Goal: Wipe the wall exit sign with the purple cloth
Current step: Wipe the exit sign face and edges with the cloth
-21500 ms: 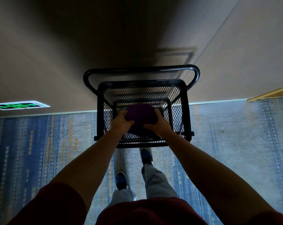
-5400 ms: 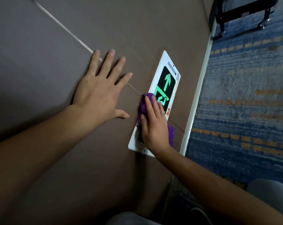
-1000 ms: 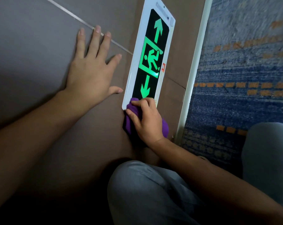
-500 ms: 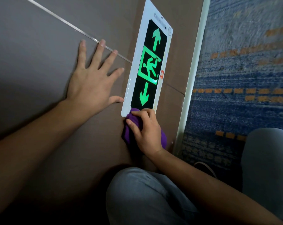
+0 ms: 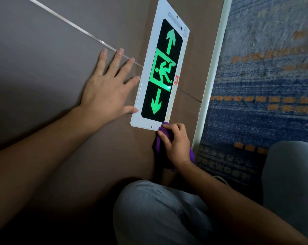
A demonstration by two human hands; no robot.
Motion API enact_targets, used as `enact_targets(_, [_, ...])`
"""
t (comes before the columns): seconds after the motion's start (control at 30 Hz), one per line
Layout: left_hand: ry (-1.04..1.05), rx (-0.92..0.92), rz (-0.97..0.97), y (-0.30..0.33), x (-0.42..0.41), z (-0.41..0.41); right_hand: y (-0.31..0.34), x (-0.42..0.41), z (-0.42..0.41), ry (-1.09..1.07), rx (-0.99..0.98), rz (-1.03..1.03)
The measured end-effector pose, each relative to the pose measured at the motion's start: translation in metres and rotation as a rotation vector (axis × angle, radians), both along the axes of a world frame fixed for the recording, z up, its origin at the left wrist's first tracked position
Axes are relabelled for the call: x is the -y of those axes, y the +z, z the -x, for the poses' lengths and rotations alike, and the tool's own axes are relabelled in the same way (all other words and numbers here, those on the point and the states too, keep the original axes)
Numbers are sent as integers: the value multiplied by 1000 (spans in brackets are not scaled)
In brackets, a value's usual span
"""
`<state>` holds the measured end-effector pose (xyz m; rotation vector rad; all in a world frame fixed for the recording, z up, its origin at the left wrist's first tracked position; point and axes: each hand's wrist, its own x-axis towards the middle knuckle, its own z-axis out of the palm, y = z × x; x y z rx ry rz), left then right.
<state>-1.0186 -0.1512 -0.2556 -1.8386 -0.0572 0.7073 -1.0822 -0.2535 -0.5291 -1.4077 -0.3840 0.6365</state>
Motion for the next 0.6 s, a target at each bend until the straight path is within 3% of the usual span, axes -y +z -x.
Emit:
enact_targets(0.33, [-29, -102, -9, 3, -10, -15, -4, -24, -49, -34, -87, -47])
enact_targets(0.6, [-53, 12, -25, -12, -14, -28, 3, -54, -123, -58, -10, -2])
